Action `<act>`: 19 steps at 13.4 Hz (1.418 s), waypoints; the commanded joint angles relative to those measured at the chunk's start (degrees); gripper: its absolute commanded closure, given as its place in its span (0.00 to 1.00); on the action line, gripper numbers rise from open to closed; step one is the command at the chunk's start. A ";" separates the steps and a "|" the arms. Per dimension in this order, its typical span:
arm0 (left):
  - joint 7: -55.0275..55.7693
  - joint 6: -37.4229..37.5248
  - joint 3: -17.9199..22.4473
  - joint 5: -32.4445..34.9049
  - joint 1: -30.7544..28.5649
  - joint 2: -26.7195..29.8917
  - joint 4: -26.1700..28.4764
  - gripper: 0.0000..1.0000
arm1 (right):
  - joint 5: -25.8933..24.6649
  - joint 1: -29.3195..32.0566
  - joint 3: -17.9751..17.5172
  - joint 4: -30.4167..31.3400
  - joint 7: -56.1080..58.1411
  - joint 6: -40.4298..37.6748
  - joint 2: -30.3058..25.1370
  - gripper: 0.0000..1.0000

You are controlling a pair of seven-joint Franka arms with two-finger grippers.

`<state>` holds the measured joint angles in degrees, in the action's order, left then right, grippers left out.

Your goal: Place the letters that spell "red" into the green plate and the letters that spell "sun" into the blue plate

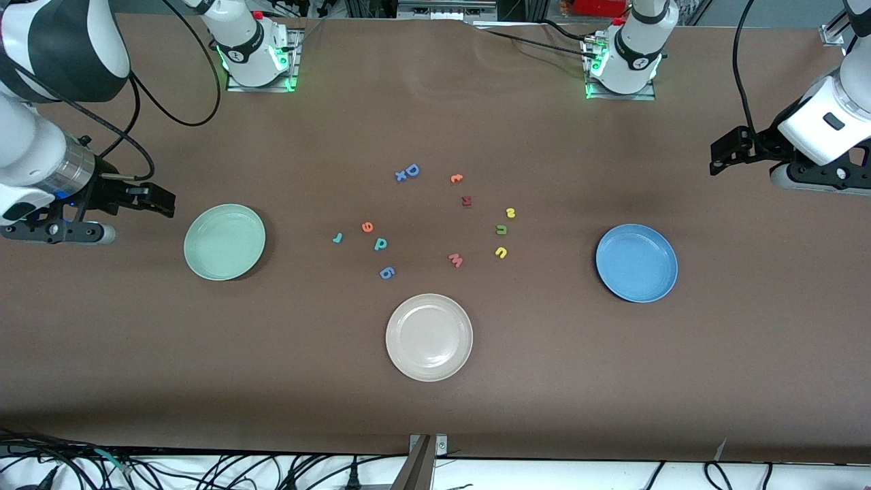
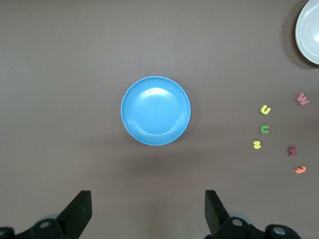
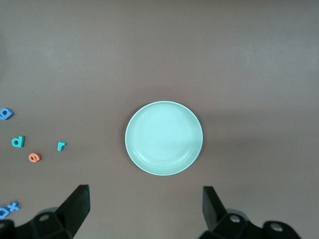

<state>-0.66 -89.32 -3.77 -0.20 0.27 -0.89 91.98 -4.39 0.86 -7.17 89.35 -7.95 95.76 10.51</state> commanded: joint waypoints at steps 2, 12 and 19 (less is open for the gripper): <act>-0.48 0.20 -0.01 -0.59 0.08 0.89 0.84 0.00 | -0.18 0.99 -0.83 1.36 0.74 0.66 -1.20 0.00; -0.48 0.28 -0.01 -0.59 0.08 0.80 0.92 0.00 | 0.00 1.16 -0.66 1.09 1.54 -0.05 -1.02 0.00; -0.48 0.28 -0.01 -0.59 0.08 0.80 1.10 0.00 | -0.09 1.25 -0.66 1.09 1.62 0.04 -1.02 0.00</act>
<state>-0.66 -89.26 -3.77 -0.20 0.39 -0.93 92.39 -4.39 1.28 -7.16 89.35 -7.47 95.71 10.53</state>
